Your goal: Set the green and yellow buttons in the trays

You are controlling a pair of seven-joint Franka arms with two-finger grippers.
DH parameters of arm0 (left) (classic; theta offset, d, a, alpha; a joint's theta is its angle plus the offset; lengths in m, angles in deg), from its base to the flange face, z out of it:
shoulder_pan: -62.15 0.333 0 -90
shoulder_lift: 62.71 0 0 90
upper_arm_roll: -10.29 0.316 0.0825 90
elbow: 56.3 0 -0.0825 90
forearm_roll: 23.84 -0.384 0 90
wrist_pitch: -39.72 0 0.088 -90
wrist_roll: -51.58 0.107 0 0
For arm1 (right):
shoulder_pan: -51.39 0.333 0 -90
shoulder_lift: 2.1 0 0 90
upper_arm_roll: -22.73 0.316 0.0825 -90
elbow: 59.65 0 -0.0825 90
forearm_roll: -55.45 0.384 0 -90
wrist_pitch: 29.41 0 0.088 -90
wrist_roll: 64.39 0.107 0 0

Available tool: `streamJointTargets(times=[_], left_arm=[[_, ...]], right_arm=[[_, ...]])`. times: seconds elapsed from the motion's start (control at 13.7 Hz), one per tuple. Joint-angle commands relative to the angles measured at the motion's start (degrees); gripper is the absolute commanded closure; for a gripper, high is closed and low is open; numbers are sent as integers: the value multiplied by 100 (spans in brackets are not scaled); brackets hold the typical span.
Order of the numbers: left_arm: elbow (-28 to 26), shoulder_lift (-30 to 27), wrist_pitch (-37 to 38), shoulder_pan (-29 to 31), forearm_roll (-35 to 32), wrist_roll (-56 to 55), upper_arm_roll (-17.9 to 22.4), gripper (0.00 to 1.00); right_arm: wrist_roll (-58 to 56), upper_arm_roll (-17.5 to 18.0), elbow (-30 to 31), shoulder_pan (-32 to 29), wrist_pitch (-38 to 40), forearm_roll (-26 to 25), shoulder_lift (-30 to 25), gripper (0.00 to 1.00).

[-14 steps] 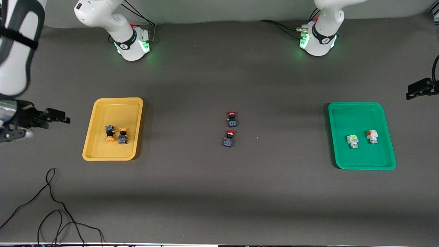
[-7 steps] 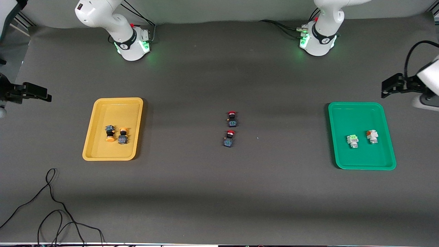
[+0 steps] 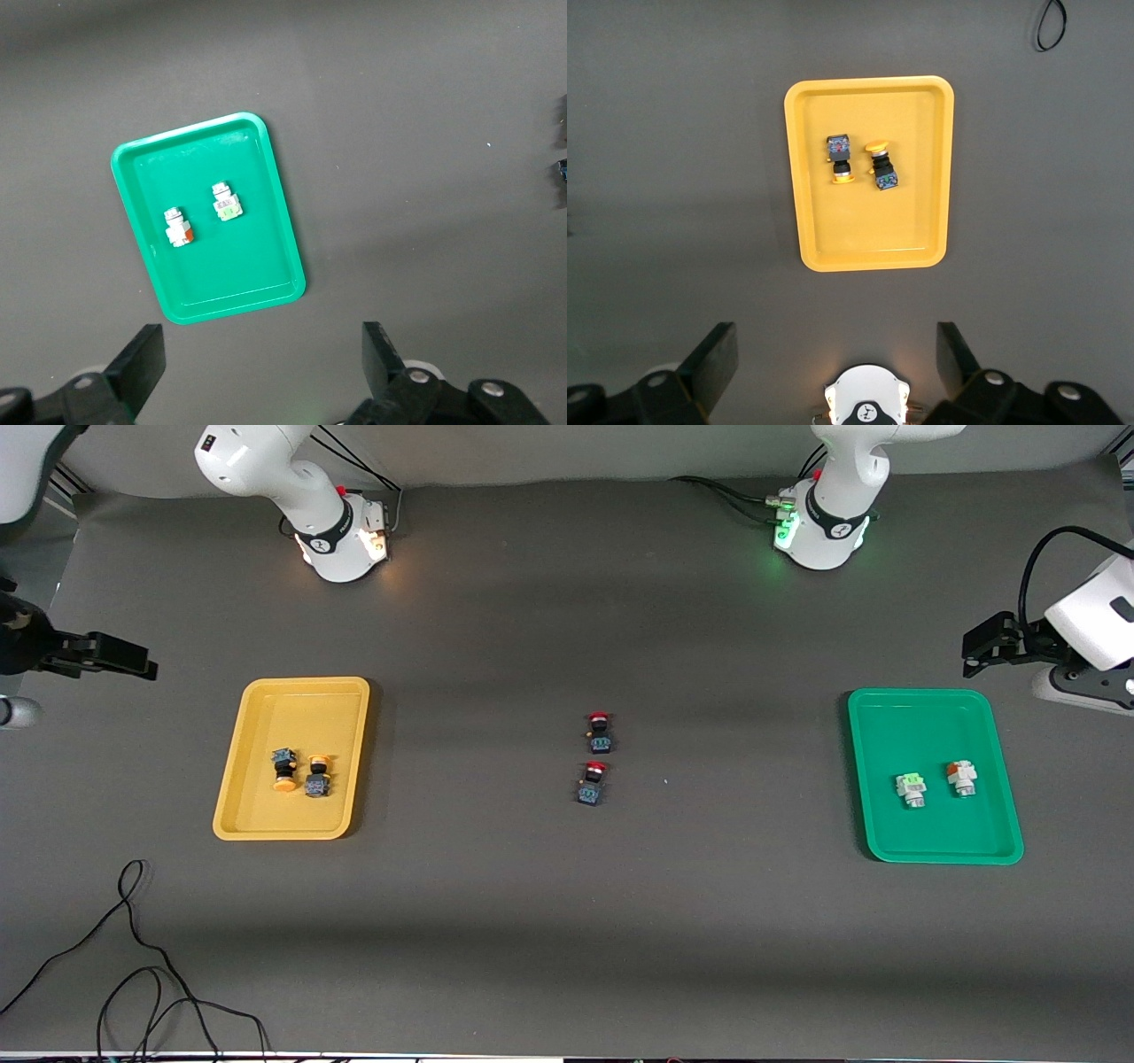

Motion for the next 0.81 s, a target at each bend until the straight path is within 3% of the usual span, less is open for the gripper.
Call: streamJointTargets(times=[0.0, 0.44, 0.59, 0.73], left_arm=[[27, -3, -46, -128, 61, -421, 140, 1], [36, -3, -20, -75, 61, -662, 131, 1], [27, -3, -46, -75, 96, -661, 123, 1], [18, -3, -46, -75, 236, -670, 131, 1]], right_arm=[[113, -26, -100, 16, 56, -77, -4, 1], [121, 105, -108, -194, 56, -86, -4, 1], [182, 962, -379, -1008, 108, -130, -56, 1], [218, 1501, -688, -1547, 118, -147, -56, 1]])
